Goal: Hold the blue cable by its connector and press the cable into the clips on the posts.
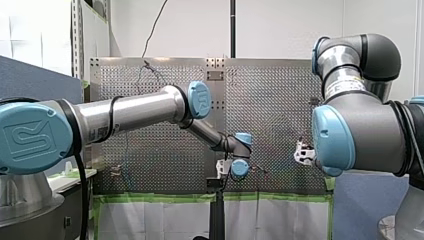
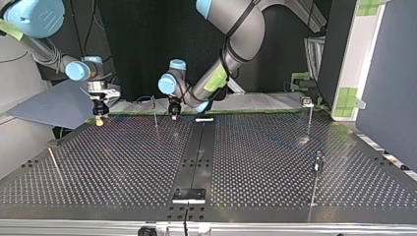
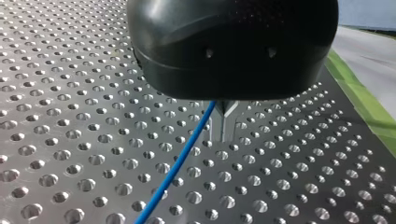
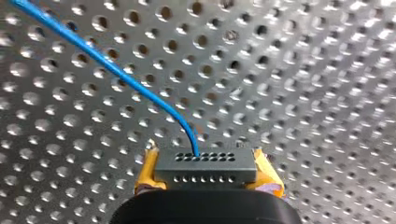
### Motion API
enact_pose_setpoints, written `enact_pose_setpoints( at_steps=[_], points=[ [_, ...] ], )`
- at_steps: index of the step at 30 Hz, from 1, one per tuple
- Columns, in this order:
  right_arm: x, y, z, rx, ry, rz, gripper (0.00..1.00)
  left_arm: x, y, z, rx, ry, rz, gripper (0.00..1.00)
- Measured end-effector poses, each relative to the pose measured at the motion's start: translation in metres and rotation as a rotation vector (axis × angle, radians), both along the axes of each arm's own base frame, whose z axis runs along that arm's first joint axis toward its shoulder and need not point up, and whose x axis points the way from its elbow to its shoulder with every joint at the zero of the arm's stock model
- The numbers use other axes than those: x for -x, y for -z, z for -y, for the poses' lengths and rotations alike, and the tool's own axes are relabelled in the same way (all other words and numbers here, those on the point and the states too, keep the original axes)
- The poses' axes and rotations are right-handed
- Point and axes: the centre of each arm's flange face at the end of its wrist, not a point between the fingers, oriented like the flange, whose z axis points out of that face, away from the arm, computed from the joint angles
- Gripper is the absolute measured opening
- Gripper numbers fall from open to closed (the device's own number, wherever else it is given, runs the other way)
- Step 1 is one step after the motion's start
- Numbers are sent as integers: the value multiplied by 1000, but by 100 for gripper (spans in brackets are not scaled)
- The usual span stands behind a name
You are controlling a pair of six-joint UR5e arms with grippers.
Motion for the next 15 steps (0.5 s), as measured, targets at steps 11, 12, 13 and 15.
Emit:
enact_pose_setpoints(
  at_steps=[11, 12, 13, 15],
  points=[
    [-1, 3, 5, -23, -14, -12, 0, -1, 0, 0, 1, -1, 1, 0],
    [-1, 2, 5, -22, -17, -12, 0, -1, 0, 0, 0, -2, 1, 0],
    [-1, 2, 6, -22, -19, -12, 0, -1, -1, 0, 1, -2, 1, 0],
    [-1, 2, 6, -21, -21, -11, 0, -1, -1, 0, 1, -2, 1, 0]
  ],
)
